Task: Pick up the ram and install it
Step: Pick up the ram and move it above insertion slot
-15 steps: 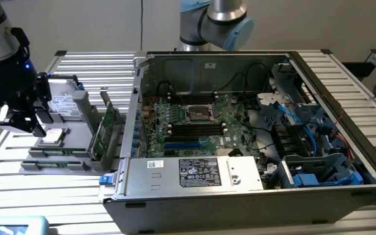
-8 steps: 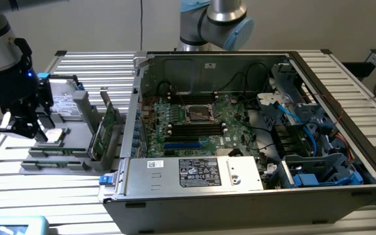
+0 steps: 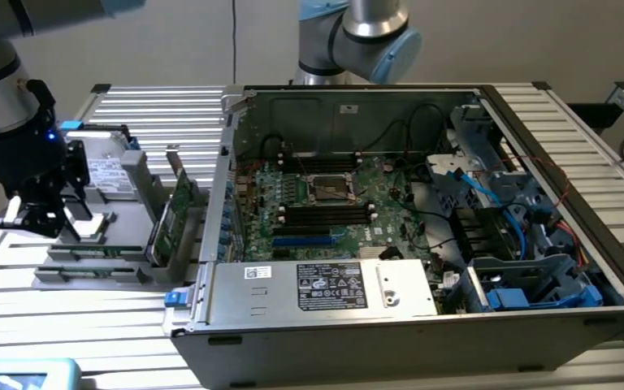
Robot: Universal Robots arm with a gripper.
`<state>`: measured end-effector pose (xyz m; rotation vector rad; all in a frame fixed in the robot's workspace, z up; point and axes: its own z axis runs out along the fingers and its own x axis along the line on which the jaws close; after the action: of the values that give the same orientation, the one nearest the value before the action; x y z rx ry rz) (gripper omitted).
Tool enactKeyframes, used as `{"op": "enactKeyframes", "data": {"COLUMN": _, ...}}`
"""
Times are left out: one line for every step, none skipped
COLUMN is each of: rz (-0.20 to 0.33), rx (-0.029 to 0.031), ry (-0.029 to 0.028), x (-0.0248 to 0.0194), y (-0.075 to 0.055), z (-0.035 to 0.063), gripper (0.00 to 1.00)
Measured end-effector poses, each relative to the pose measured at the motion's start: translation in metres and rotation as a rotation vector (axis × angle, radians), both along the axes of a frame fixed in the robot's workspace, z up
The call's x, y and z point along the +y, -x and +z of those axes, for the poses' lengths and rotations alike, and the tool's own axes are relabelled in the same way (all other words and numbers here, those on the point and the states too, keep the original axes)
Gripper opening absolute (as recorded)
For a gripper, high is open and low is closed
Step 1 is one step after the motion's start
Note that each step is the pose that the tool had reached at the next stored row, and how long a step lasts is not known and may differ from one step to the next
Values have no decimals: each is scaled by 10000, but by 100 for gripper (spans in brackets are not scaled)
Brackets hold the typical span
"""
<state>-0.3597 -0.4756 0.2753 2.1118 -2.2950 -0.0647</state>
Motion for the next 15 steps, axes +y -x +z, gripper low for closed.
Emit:
{"op": "enactKeyframes", "data": {"rz": -1, "rx": -1, "ry": 0, "x": 0, "y": 5, "z": -18, "gripper": 42}}
{"op": "enactKeyframes", "data": {"rz": -1, "rx": -2, "ry": 1, "x": 0, "y": 9, "z": -35, "gripper": 42}}
{"op": "enactKeyframes", "data": {"rz": -3, "rx": -3, "ry": 0, "x": 0, "y": 10, "z": -54, "gripper": 42}}
{"op": "enactKeyframes", "data": {"rz": -11, "rx": -3, "ry": 0, "x": 0, "y": 12, "z": -72, "gripper": 42}}
{"op": "enactKeyframes", "data": {"rz": -22, "rx": -3, "ry": 1, "x": 0, "y": 13, "z": -90, "gripper": 42}}
{"op": "enactKeyframes", "data": {"rz": -36, "rx": -3, "ry": 1, "x": 0, "y": 13, "z": -108, "gripper": 42}}
{"op": "enactKeyframes", "data": {"rz": -52, "rx": -3, "ry": 0, "x": 0, "y": 13, "z": -126, "gripper": 42}}
{"op": "enactKeyframes", "data": {"rz": -70, "rx": -4, "ry": 0, "x": 0, "y": 13, "z": -144, "gripper": 42}}
{"op": "enactKeyframes", "data": {"rz": -90, "rx": -3, "ry": 1, "x": 0, "y": 13, "z": -163, "gripper": 42}}
{"op": "enactKeyframes", "data": {"rz": -109, "rx": -3, "ry": 0, "x": 0, "y": 13, "z": -181, "gripper": 42}}
{"op": "enactKeyframes", "data": {"rz": -131, "rx": -3, "ry": 0, "x": -1, "y": 13, "z": -199, "gripper": 42}}
{"op": "enactKeyframes", "data": {"rz": -149, "rx": -3, "ry": 0, "x": -5, "y": 13, "z": -217, "gripper": 42}}
{"op": "enactKeyframes", "data": {"rz": -166, "rx": -3, "ry": 0, "x": -11, "y": 13, "z": -235, "gripper": 42}}
{"op": "enactKeyframes", "data": {"rz": -186, "rx": -2, "ry": 2, "x": -18, "y": 14, "z": -252, "gripper": 42}}
{"op": "enactKeyframes", "data": {"rz": -210, "rx": -3, "ry": 2, "x": -26, "y": 14, "z": -272, "gripper": 42}}
